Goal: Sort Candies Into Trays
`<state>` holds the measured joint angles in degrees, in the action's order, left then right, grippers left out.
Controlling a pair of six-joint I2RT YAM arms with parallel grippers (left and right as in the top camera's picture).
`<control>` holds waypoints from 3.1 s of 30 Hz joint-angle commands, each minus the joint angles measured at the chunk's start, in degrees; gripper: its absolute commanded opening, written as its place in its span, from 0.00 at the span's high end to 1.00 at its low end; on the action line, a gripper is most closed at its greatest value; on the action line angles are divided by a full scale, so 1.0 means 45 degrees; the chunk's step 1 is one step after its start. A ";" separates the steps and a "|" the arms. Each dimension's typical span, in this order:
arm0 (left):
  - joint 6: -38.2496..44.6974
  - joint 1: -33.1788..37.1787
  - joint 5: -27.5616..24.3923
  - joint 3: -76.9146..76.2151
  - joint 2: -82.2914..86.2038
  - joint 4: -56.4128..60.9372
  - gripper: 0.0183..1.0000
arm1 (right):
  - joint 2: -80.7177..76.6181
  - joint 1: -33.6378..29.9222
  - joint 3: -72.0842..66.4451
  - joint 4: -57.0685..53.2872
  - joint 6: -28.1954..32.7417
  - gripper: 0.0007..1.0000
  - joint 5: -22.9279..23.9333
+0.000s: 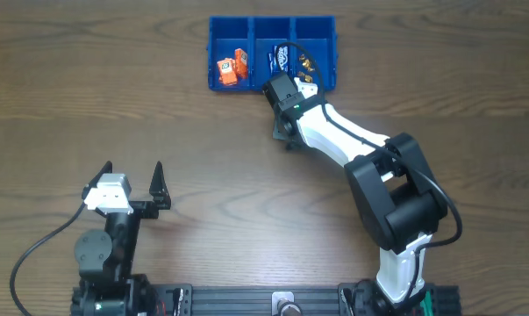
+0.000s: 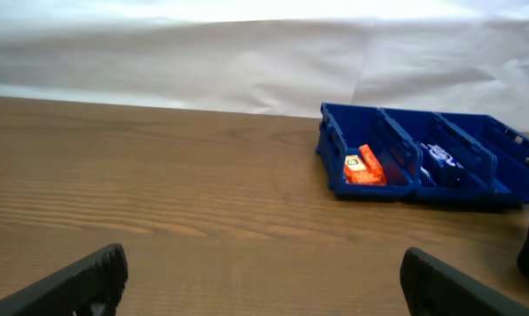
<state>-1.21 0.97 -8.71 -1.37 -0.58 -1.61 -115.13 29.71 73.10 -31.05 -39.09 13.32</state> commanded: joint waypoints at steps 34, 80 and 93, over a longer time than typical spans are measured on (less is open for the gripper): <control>0.0185 0.0053 -0.0272 0.0243 0.0083 -0.0432 0.00 | 0.1360 -0.2055 0.3036 0.0918 0.4459 0.81 0.2161; 0.0185 0.0053 -0.0272 0.0243 0.0083 -0.0432 0.00 | 0.4410 -0.3356 0.2977 -0.0160 0.5591 0.00 0.1209; 0.0185 0.0053 -0.0272 0.0243 0.0083 -0.0432 0.00 | 1.5552 -0.6513 -0.4002 0.0175 0.7660 0.00 0.1302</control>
<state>-1.21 0.97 -8.69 -1.39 -0.58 -1.61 -53.47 0.54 61.04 -30.81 -7.90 19.29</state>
